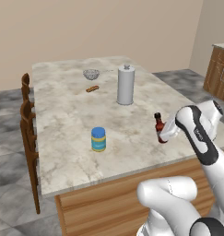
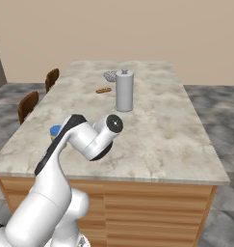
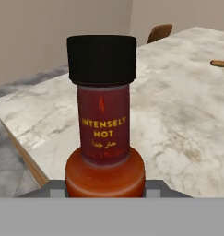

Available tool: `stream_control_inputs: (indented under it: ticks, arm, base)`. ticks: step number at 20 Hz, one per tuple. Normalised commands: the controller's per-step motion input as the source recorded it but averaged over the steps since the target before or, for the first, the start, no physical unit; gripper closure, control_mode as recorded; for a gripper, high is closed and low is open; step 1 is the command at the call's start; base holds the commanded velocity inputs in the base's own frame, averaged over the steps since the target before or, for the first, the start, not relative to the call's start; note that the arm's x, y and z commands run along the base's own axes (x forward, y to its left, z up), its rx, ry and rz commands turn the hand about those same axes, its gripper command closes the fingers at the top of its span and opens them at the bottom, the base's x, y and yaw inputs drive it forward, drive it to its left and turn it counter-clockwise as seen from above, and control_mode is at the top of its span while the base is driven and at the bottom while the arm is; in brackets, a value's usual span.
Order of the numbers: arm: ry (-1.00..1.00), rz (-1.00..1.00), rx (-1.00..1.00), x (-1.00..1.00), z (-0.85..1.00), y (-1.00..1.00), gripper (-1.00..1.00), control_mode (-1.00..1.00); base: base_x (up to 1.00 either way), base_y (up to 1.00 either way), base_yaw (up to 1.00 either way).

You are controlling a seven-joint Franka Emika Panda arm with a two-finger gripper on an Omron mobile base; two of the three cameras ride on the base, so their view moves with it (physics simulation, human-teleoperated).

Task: Move the mayonnaise and condiment bottle from the cabinet to the dining counter.

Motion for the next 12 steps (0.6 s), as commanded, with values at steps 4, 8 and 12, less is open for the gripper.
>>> stream_control_inputs:
  ticks: [4, 8, 12]
  arm:
    - [0.00, 0.00, 0.00, 0.18, -0.37, 0.00, 1.00, -1.00]
    - [0.00, 0.05, 0.01, 0.24, -0.28, 0.00, 1.00, -1.00]
    - [0.00, 0.07, 0.01, 0.21, -0.22, 0.00, 1.00, -1.00]
  base:
    - [0.00, 0.00, 0.00]
    - [0.00, 0.00, 0.00]
    - [0.00, 0.00, 0.00]
